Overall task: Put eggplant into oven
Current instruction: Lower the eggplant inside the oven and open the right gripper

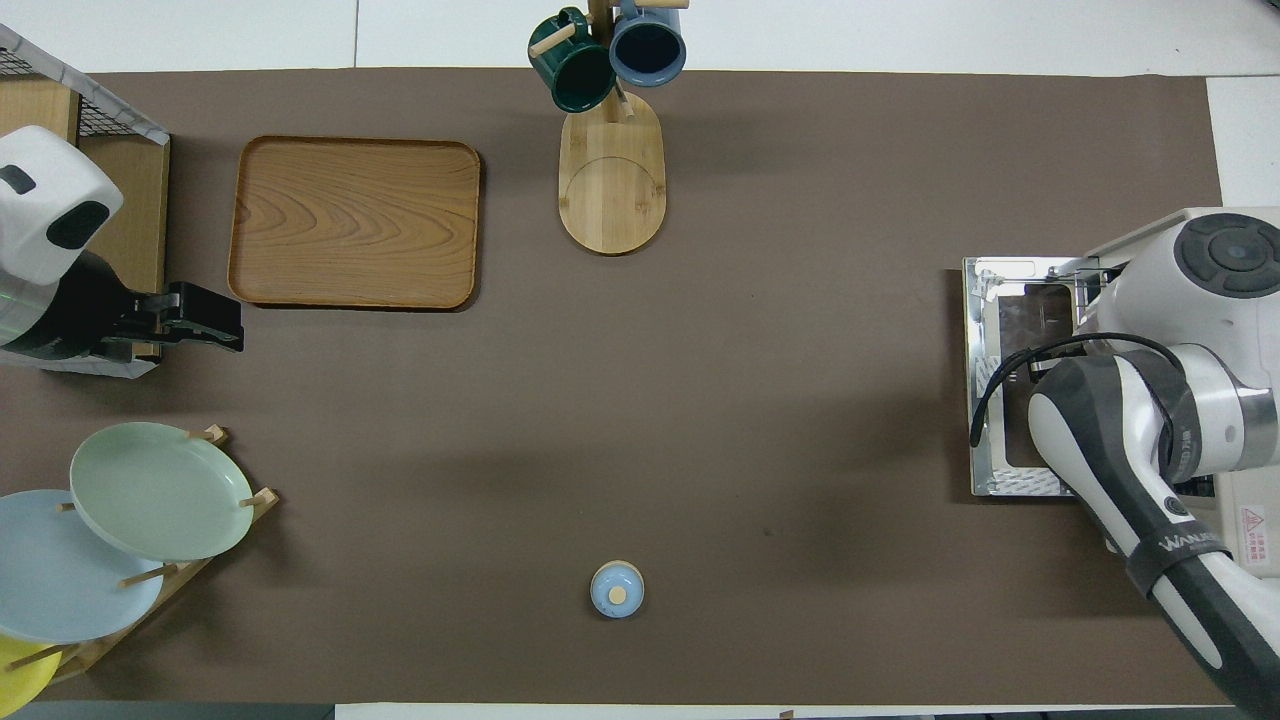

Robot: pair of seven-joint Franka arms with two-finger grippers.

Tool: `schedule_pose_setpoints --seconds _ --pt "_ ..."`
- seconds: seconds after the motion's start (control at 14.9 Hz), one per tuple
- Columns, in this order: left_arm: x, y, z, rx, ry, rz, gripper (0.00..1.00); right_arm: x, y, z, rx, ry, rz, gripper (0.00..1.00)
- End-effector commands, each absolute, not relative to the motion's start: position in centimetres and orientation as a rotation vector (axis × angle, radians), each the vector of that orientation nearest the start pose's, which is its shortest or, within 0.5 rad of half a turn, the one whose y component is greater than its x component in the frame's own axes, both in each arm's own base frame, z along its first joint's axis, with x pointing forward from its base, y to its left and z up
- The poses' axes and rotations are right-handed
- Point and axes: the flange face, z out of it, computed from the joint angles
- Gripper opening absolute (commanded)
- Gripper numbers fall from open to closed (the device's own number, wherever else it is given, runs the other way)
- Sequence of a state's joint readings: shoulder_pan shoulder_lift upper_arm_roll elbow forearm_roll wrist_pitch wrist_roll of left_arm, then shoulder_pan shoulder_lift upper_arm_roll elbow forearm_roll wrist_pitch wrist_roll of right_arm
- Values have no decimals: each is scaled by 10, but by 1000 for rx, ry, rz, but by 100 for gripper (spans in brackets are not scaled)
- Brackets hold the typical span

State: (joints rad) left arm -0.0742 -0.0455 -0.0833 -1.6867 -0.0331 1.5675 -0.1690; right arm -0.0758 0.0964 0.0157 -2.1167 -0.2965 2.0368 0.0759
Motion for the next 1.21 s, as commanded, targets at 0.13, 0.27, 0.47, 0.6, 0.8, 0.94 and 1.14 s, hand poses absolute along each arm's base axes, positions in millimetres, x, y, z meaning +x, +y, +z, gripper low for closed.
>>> schedule_pose_setpoints --seconds 0.13,0.27,0.47,0.6,0.8,0.94,1.14 --pt "526 -86 599 -3162 -14 131 100 535 -40 373 -3366 -84 242 35" --pt "525 -86 600 -3162 -14 129 100 543 -23 395 -3375 -111 247 35" --pt "526 -86 600 -3162 -14 129 100 551 -11 407 -3320 -78 213 24" --pt "526 -86 599 -3162 -14 131 100 556 4 407 -3248 -46 141 10" --pt "526 -86 599 -3162 -14 131 100 566 51 395 -3230 -158 0 0" --pt "526 -86 599 -3163 -14 132 100 573 55 372 -3221 -181 -37 0" --pt "525 -86 600 -3164 -14 129 100 577 94 343 -3207 -226 -59 0"
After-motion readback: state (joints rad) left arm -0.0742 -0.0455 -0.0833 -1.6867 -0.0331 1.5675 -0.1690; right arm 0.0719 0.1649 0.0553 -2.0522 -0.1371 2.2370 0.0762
